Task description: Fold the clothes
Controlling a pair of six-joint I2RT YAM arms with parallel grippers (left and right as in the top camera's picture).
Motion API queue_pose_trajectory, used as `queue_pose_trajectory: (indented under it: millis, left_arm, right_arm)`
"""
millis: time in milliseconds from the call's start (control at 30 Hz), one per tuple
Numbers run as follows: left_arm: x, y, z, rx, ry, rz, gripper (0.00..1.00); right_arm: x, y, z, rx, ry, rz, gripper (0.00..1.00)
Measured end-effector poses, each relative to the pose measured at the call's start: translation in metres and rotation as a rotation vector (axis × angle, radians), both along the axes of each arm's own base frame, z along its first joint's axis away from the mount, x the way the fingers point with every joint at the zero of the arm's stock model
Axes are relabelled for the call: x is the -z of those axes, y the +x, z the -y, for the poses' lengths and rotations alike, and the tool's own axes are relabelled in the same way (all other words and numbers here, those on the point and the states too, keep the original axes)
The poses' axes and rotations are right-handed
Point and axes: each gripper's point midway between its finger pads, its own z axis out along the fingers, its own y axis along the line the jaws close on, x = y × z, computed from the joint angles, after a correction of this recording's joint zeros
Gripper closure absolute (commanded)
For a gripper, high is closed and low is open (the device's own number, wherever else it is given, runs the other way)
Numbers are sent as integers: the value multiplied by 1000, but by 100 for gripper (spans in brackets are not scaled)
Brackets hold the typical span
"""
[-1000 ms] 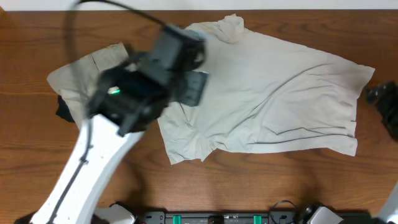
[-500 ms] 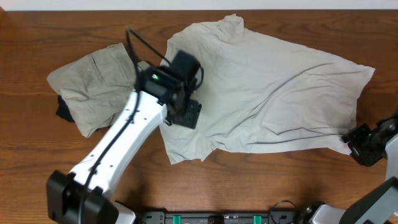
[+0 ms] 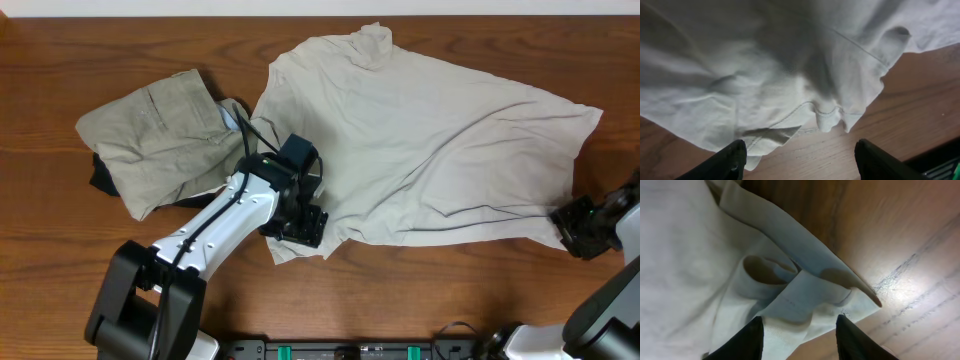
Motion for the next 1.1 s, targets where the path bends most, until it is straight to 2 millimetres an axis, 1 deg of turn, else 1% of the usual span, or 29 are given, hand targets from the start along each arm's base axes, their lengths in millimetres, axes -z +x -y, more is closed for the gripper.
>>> queue_pose_trajectory:
  millis: [67,100,167,200,233,300,367,467,500,633,667,733,800,867,1000,1100]
  left_arm:
    - [0,2,2,8,-8,8,28]
    - [0,2,2,11,-11,12,28]
    - [0,4,3,17,-17,21,30]
    - [0,5,4,17,-21,25,32]
    - [-1,6,5,17,-23,27,35]
    - [-1,6,5,20,-25,31,41]
    - [-1,6,5,23,-26,31,48]
    - [0,7,5,24,-26,33,51]
    - [0,6,5,24,-25,32,54]
    - [0,5,4,24,-21,27,55]
    - [0,4,4,25,-20,24,54]
    - [0,4,4,29,-20,25,42]
    - [0,4,3,31,-20,25,33]
    - [0,4,3,32,-19,23,28]
    - [1,2,2,31,-16,17,26]
    - [9,-8,-3,32,-1,-11,21]
  right_arm:
    - [2,-1,0,3,3,-8,59]
    - [3,-1,0,5,1,-10,63]
    - [3,-1,2,7,-6,-13,88]
    - [3,-1,3,9,-9,-14,96]
    - [3,-2,2,8,-9,-15,99]
    - [4,-4,-1,14,8,-22,99]
    - [4,-10,-10,6,49,-43,99]
    - [0,-25,-27,-14,117,-91,99]
    - [-4,-31,-32,-20,131,-105,99]
    - [-25,-50,-40,-31,112,-138,99]
    - [-32,-57,-41,-32,92,-149,99]
    - [-41,-65,-38,-30,48,-164,99]
    - [-48,-75,-34,-20,0,-187,99]
    - [-53,-79,-29,-11,-43,-197,99]
    - [-54,-82,-24,-5,-76,-214,99]
    - [-54,-82,-21,-3,-88,-215,99]
